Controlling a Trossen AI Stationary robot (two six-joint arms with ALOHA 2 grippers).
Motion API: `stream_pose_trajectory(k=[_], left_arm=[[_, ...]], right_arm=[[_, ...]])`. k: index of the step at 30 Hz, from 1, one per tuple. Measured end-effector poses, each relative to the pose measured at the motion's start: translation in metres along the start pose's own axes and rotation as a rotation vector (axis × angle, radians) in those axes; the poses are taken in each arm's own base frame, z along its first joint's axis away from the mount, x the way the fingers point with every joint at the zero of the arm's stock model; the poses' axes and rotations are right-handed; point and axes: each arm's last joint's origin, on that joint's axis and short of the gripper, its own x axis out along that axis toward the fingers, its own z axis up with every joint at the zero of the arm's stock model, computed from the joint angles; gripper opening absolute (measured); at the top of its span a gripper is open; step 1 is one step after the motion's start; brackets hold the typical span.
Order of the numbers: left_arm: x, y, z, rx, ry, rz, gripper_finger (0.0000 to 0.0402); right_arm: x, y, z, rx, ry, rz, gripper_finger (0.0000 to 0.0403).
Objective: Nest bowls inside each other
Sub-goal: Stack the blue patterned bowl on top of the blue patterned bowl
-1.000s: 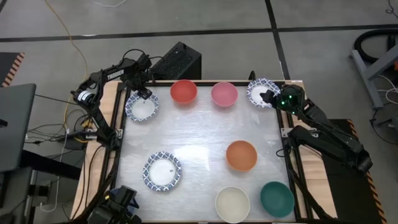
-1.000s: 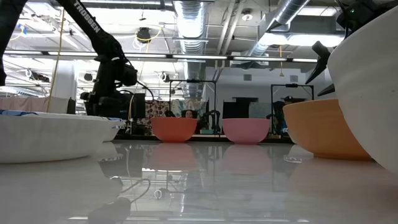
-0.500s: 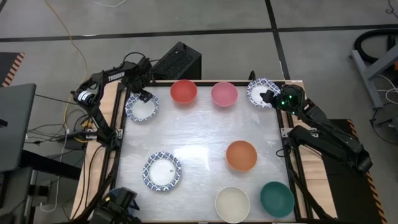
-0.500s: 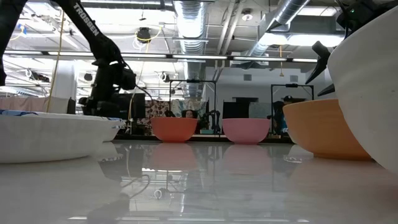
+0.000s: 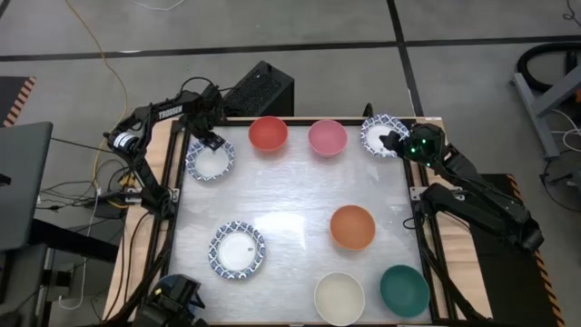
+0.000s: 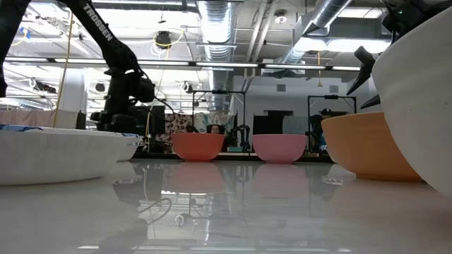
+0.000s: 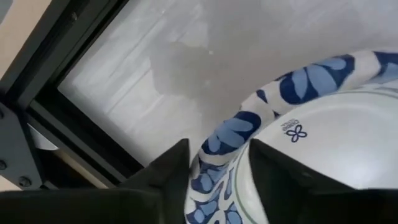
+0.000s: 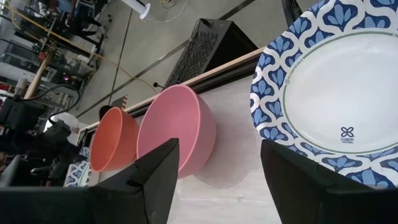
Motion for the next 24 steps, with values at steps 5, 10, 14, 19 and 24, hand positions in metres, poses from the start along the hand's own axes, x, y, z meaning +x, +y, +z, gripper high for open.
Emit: stream_pose_trajectory(k=[5, 10, 14, 19, 24], left_arm=[[0.0000, 0.0000, 0.0006, -0.017, -0.007, -0.004, 0.0064], [-0.0001, -0.0002, 0.0006, -0.041, -0.006, -0.002, 0.0013], [-0.0001, -0.0004, -0.0002, -0.099, 0.002, -0.005, 0.0004], [-0.0018, -0.0015, -0.0045, -0.153, 0.053, -0.030, 0.0002], [-0.0096, -0.0021, -0.0035, -0.218, 0.074, -0.077, 0.0001]], right_arm=[[0.0000, 0.0000, 0.0000, 0.001, 0.000, 0.000, 0.0249], [0.0001, 0.0000, 0.0000, 0.001, 0.001, 0.000, 0.0249], [0.0001, 0.0010, 0.0007, 0.001, -0.007, 0.010, 0.0249], [-0.0002, 0.0048, 0.0037, 0.001, -0.038, 0.050, 0.0249], [-0.0002, 0.0051, 0.0039, 0.000, -0.040, 0.054, 0.0249]])
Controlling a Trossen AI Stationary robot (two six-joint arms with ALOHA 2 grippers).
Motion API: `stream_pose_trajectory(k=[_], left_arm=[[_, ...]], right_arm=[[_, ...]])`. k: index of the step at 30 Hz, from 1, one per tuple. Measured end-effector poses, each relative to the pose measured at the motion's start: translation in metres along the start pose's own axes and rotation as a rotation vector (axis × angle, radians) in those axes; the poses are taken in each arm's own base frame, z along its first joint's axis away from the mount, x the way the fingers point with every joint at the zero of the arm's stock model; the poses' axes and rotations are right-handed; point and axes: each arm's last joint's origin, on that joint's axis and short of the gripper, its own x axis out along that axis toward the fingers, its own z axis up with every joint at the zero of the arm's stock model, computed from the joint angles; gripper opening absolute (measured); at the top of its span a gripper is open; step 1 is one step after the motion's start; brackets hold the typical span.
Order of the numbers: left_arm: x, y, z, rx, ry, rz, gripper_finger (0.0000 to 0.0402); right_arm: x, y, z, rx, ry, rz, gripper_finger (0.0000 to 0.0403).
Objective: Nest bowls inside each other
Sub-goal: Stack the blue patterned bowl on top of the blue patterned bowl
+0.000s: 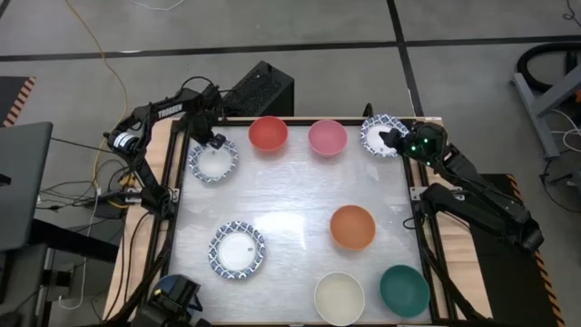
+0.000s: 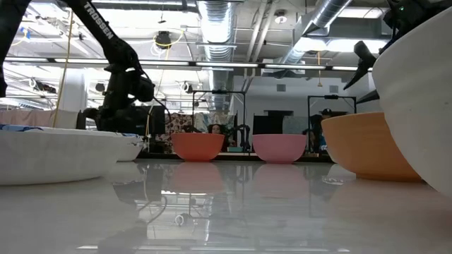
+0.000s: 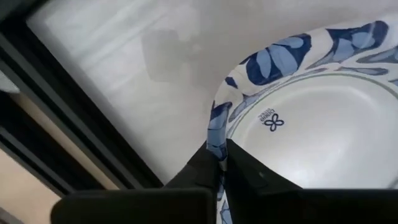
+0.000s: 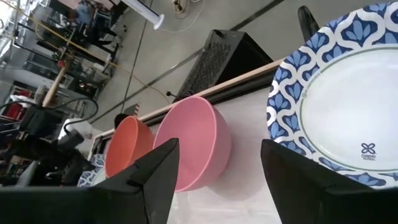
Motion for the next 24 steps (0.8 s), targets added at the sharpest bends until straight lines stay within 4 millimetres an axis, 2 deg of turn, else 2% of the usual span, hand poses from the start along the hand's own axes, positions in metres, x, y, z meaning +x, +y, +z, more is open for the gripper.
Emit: stream_pose_trajectory(k=[8, 16, 24], left_arm=[[-0.025, -0.014, 0.008, -0.030, -0.014, -0.088, 0.0000], [-0.067, -0.038, 0.015, 0.054, -0.052, -0.108, 0.0000], [-0.107, -0.044, 0.015, 0.088, -0.070, -0.120, 0.0000]], right_arm=[[0.000, -0.002, -0.002, 0.000, 0.016, -0.019, 0.0249], [0.000, -0.003, -0.002, -0.001, 0.026, -0.030, 0.0249], [0.000, -0.003, -0.003, -0.002, 0.042, -0.017, 0.0249]])
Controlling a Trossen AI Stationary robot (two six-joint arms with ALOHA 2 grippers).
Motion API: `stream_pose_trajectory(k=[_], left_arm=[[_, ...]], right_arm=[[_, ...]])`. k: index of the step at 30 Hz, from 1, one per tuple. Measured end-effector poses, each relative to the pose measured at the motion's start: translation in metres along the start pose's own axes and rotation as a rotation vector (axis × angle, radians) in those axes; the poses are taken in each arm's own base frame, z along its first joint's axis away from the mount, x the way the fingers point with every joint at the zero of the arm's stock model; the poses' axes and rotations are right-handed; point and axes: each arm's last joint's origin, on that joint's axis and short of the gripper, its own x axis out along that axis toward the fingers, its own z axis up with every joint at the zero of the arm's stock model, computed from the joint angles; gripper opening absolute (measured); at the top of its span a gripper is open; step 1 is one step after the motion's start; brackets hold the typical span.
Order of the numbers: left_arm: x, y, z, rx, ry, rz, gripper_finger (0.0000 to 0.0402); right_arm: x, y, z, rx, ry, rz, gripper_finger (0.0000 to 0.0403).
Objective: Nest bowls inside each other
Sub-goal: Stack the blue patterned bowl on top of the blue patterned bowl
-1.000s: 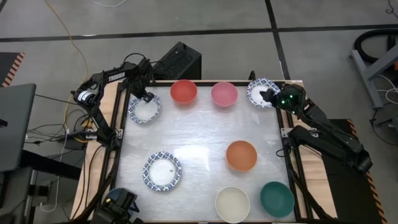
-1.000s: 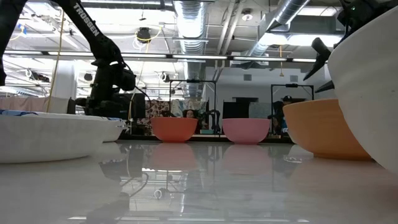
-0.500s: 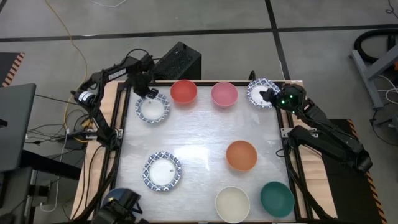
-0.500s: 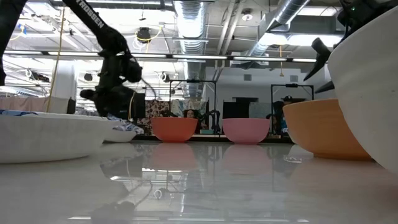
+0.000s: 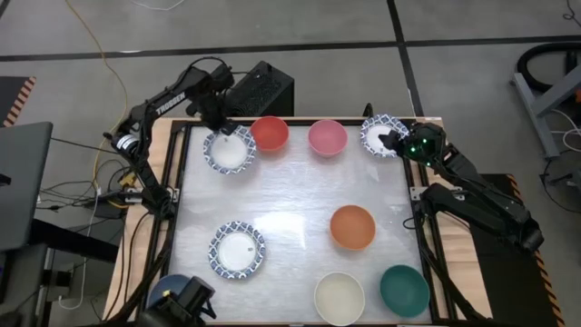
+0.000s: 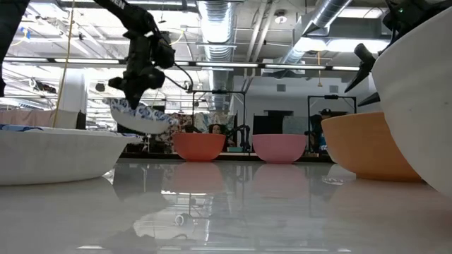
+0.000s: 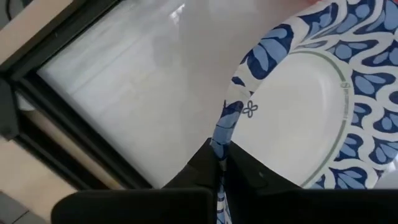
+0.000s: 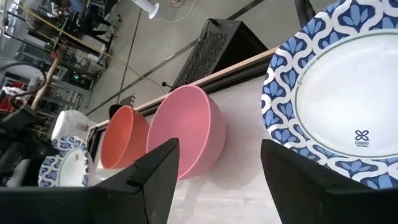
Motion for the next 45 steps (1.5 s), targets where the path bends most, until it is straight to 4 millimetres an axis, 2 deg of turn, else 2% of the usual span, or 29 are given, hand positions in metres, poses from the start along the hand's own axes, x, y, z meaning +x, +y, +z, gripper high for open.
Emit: stream_pose_trajectory(k=[3, 9, 13, 23, 29, 32, 38, 45], left_arm=[[-0.009, -0.002, 0.000, -0.022, -0.003, -0.034, 0.0000], [-0.024, -0.016, 0.010, -0.078, -0.107, -0.282, 0.0000], [-0.032, -0.036, 0.017, -0.080, -0.180, -0.382, 0.0000], [-0.039, -0.098, 0.022, -0.007, -0.327, -0.461, 0.0000], [-0.044, -0.121, 0.024, -0.015, -0.422, -0.478, 0.0000], [-0.047, -0.128, 0.026, -0.031, -0.453, -0.514, 0.0000], [-0.049, -0.129, 0.029, -0.080, -0.478, -0.551, 0.0000], [-0.047, -0.128, 0.031, -0.172, -0.487, -0.519, 0.0000]], right_arm=[[0.000, 0.001, -0.001, -0.003, 0.007, 0.010, 0.0249], [0.000, 0.010, -0.004, -0.030, 0.019, 0.088, 0.0249], [-0.001, 0.015, -0.006, -0.014, 0.023, 0.119, 0.0249], [-0.001, 0.020, -0.013, 0.006, 0.035, 0.131, 0.0249], [0.001, 0.032, -0.015, 0.001, 0.023, 0.224, 0.0249], [0.006, 0.041, -0.017, -0.007, 0.030, 0.277, 0.0249], [0.018, 0.061, -0.018, -0.065, 0.086, 0.268, 0.0249], [0.026, 0.095, -0.006, -0.151, 0.091, 0.277, 0.0249]])
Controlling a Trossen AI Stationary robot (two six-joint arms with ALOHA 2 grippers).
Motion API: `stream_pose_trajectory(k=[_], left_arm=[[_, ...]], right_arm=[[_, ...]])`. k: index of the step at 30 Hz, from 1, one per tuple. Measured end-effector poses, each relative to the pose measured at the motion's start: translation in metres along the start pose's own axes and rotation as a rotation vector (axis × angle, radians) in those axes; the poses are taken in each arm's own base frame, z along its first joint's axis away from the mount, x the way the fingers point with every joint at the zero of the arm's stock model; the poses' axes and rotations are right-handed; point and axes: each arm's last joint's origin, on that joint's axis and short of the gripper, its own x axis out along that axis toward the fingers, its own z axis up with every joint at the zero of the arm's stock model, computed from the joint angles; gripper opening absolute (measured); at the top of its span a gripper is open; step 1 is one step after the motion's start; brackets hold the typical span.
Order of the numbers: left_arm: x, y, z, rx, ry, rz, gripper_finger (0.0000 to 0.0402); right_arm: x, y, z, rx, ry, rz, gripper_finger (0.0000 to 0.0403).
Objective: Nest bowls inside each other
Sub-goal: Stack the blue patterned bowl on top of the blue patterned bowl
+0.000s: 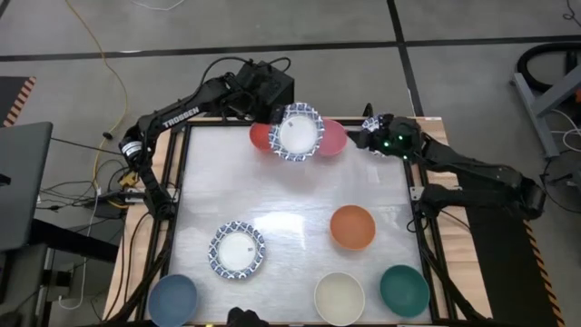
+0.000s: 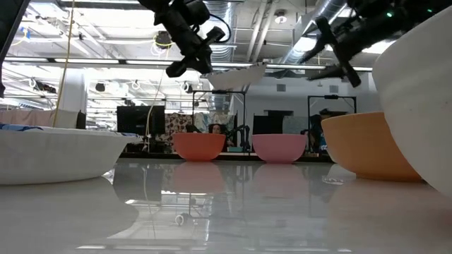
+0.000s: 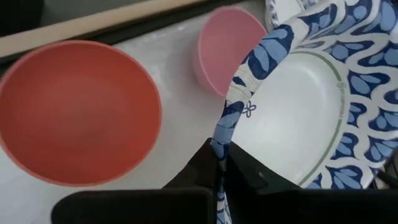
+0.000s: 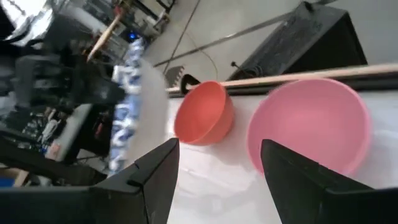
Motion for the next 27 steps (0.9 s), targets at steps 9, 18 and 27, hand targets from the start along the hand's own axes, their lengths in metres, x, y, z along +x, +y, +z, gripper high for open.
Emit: stream_pose_trajectory(k=[9, 18, 27], left_arm=[[-0.001, 0.003, 0.003, -0.101, -0.027, 0.019, 0.0000], [0.000, 0.002, 0.002, -0.116, -0.029, 0.023, 0.0000], [0.000, 0.001, 0.001, -0.111, -0.034, 0.036, 0.0000]], right_arm=[[0.018, 0.029, 0.017, -0.100, 0.009, -0.014, 0.0249], [0.041, 0.049, 0.014, -0.147, 0.073, -0.011, 0.0249], [0.056, 0.059, 0.007, -0.166, 0.116, -0.008, 0.0249]])
